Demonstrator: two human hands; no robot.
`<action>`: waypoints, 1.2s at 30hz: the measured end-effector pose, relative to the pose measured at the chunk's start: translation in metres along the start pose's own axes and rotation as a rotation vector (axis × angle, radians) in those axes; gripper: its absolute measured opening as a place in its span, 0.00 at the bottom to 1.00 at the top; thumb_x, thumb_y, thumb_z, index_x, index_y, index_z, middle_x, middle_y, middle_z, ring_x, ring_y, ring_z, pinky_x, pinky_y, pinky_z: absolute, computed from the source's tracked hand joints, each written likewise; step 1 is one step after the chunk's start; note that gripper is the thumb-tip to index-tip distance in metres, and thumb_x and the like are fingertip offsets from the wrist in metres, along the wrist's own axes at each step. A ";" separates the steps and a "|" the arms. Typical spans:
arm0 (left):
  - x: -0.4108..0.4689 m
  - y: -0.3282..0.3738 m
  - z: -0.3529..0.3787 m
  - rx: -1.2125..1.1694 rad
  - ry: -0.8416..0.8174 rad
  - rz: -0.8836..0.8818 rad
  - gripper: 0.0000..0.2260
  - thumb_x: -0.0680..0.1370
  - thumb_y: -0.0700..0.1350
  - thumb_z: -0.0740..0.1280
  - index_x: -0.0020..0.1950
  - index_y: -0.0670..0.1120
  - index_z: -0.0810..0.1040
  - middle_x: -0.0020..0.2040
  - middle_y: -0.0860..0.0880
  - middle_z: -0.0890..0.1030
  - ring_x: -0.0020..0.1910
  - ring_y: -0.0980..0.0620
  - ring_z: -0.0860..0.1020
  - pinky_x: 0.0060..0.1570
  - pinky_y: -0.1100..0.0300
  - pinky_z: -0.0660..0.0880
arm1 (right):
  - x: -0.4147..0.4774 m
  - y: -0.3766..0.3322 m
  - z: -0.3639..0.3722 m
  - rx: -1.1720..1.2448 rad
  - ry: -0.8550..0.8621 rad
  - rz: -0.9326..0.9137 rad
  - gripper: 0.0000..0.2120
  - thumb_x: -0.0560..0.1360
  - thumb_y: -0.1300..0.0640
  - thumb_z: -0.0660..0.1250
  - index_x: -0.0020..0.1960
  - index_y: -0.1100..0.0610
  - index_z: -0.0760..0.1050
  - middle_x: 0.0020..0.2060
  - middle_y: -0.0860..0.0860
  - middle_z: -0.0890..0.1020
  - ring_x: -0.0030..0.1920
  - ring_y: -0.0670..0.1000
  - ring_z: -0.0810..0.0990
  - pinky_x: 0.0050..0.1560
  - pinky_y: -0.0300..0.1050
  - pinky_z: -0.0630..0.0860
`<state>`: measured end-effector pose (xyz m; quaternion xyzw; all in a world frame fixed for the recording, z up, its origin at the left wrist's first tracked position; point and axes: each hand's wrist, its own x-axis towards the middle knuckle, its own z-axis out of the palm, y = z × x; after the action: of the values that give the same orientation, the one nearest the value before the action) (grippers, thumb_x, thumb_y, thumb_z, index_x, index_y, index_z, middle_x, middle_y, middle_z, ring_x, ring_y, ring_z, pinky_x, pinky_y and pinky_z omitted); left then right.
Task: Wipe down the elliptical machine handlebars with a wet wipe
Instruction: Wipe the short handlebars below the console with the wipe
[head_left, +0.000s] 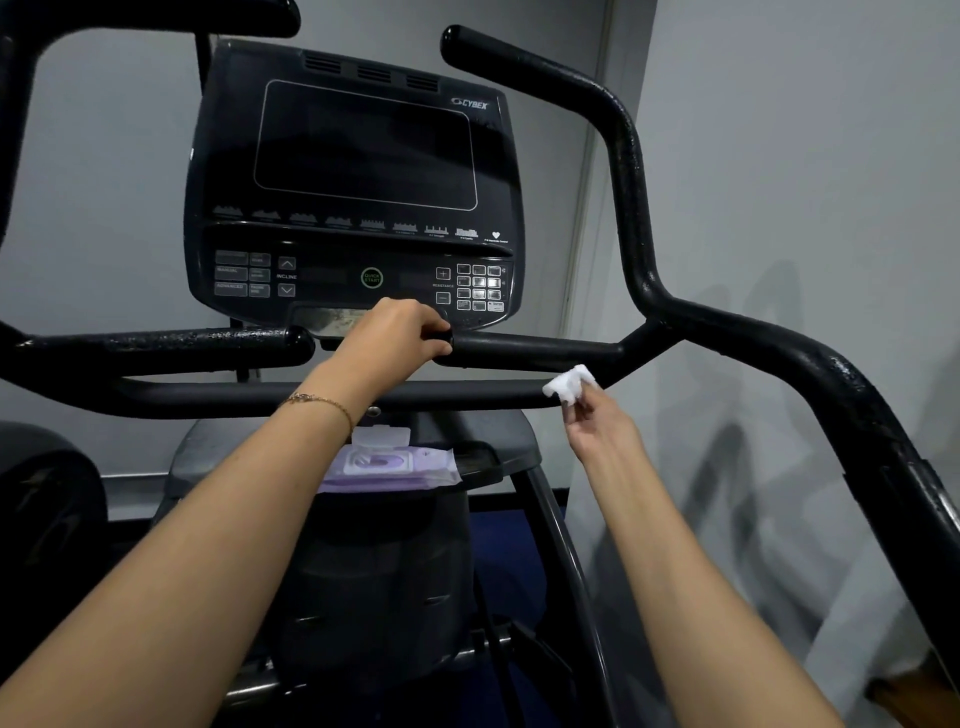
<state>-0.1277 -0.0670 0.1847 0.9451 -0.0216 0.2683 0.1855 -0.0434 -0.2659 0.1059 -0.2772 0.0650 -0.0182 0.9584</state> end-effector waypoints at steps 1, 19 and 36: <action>0.000 0.000 0.000 0.005 0.001 0.000 0.15 0.76 0.47 0.68 0.63 0.48 0.77 0.58 0.47 0.80 0.57 0.48 0.77 0.55 0.56 0.73 | -0.001 0.001 -0.002 -0.011 0.003 0.000 0.07 0.77 0.70 0.60 0.43 0.65 0.74 0.39 0.55 0.77 0.22 0.46 0.79 0.23 0.33 0.74; -0.001 -0.001 0.001 -0.004 -0.004 0.008 0.15 0.76 0.46 0.67 0.63 0.47 0.77 0.58 0.45 0.81 0.58 0.47 0.77 0.60 0.53 0.74 | -0.018 0.044 0.026 0.100 0.005 0.201 0.09 0.77 0.67 0.60 0.39 0.63 0.72 0.25 0.55 0.80 0.26 0.49 0.80 0.20 0.35 0.74; 0.000 -0.003 0.001 -0.038 0.002 0.020 0.15 0.76 0.46 0.68 0.62 0.47 0.78 0.56 0.46 0.82 0.57 0.48 0.78 0.60 0.53 0.74 | -0.040 0.077 0.056 0.050 -0.027 0.324 0.10 0.77 0.67 0.61 0.37 0.67 0.72 0.27 0.59 0.79 0.21 0.51 0.79 0.20 0.38 0.75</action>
<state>-0.1264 -0.0645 0.1826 0.9408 -0.0359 0.2709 0.2005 -0.0759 -0.1683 0.1158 -0.2394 0.0955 0.1385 0.9562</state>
